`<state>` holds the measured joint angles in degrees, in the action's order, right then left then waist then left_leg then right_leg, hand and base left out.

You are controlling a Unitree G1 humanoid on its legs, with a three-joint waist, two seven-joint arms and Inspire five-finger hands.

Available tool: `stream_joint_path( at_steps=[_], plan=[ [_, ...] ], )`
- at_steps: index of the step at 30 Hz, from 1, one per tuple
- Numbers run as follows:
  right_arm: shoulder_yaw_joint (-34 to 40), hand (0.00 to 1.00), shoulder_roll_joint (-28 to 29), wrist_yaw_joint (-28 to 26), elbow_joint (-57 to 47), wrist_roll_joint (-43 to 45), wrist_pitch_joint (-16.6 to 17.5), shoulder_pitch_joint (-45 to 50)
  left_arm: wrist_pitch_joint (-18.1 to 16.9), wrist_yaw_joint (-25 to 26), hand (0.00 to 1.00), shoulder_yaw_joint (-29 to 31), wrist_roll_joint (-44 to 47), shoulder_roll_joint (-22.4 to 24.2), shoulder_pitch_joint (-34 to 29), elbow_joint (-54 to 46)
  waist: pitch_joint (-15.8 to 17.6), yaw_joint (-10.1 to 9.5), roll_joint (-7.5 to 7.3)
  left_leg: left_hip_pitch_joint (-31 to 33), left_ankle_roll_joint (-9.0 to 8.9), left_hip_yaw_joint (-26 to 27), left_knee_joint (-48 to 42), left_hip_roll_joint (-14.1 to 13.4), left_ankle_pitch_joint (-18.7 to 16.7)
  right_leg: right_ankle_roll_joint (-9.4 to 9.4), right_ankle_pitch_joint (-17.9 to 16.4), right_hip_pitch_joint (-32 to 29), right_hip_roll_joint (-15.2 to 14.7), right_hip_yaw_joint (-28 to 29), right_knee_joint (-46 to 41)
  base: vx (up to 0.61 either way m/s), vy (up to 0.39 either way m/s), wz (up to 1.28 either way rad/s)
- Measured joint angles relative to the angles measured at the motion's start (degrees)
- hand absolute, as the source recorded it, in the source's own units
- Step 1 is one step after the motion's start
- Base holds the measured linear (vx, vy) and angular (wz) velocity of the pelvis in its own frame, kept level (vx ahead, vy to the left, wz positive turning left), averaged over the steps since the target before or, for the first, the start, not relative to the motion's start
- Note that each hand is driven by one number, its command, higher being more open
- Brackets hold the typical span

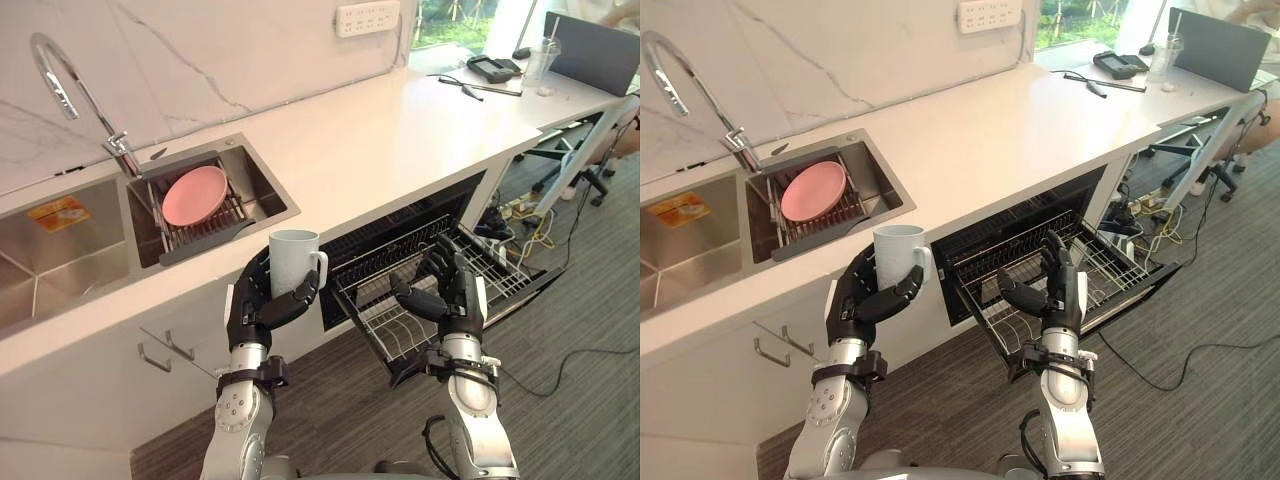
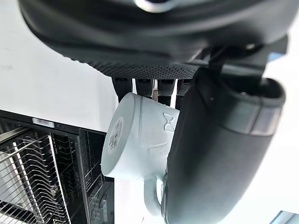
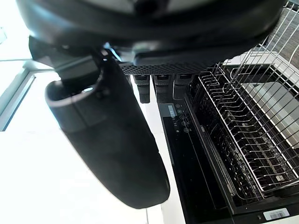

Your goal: Walk over to the sink, pick up the cup, carry it to the dishwasher, place the cup inside the dishwasher, then close the dishwasher door

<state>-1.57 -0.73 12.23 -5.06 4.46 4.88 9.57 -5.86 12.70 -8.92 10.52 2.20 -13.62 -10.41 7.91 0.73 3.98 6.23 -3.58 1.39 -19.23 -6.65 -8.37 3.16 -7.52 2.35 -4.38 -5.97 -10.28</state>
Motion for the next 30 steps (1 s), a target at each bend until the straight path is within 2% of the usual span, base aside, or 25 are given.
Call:
stream_joint_path(
  at_steps=[2,4,9,13,16,19,30],
  plan=[
    [-0.86,0.90,1.32,-0.58,-0.81,1.03,-0.07,1.54,0.00,0.77,0.30,-0.04,-0.72,-1.73,0.40,0.05,0.37,0.80,-2.20,-1.17,1.18,0.84,2.53,2.31,0.77,0.67,0.45,0.40,-2.30,0.13,1.51,0.11,0.187,-0.07],
    [-1.30,0.90,1.81,-1.32,-1.65,1.21,-0.07,2.30,0.08,0.81,0.30,-0.31,-0.74,-2.20,0.14,0.11,0.24,0.77,-2.57,-2.38,1.90,1.53,4.68,3.54,1.43,1.18,0.77,0.75,-3.45,0.53,2.46,0.06,0.106,-0.06],
    [-4.34,0.90,2.24,-4.12,-4.83,5.26,-0.07,2.43,0.07,0.68,0.30,-1.79,-1.01,-2.39,0.01,0.11,-0.03,0.95,-2.65,-6.56,2.07,3.51,10.07,4.19,2.86,2.01,1.40,2.36,-4.00,2.07,4.59,0.05,0.021,-0.18],
    [-4.41,0.90,2.11,-4.98,-6.48,5.65,-0.02,2.44,0.08,0.19,0.30,-3.42,-1.05,-2.83,0.28,0.14,-0.18,2.00,-2.73,-8.83,1.87,4.56,13.68,4.04,4.10,1.68,1.68,2.63,-3.45,2.96,5.16,0.03,-0.021,-0.13],
    [-4.39,0.90,1.55,-5.59,-6.49,6.95,0.04,2.45,0.07,0.18,0.30,-3.72,-1.52,-3.28,2.07,0.40,-0.23,2.04,-2.71,-10.25,1.80,5.82,15.39,3.65,4.64,1.48,2.23,2.63,-2.92,4.11,5.35,0.00,-0.013,-0.22],
    [-4.56,0.90,1.52,-6.46,-6.48,7.92,0.06,2.47,0.07,0.18,0.30,-3.62,-1.61,-3.63,4.33,2.36,-0.55,2.10,-2.74,-10.86,1.97,6.61,16.09,3.69,4.87,1.61,2.55,2.63,-2.91,4.76,5.52,-0.03,0.006,-0.16],
    [-5.73,0.90,1.40,-9.37,-6.53,12.43,0.58,2.46,0.07,0.16,0.30,-3.76,-1.68,-3.74,5.07,5.60,-2.49,2.73,-3.08,-10.95,2.84,7.90,18.25,4.16,6.46,2.14,5.22,2.52,-3.08,5.88,8.88,-0.05,0.003,-0.06]
  ],
)
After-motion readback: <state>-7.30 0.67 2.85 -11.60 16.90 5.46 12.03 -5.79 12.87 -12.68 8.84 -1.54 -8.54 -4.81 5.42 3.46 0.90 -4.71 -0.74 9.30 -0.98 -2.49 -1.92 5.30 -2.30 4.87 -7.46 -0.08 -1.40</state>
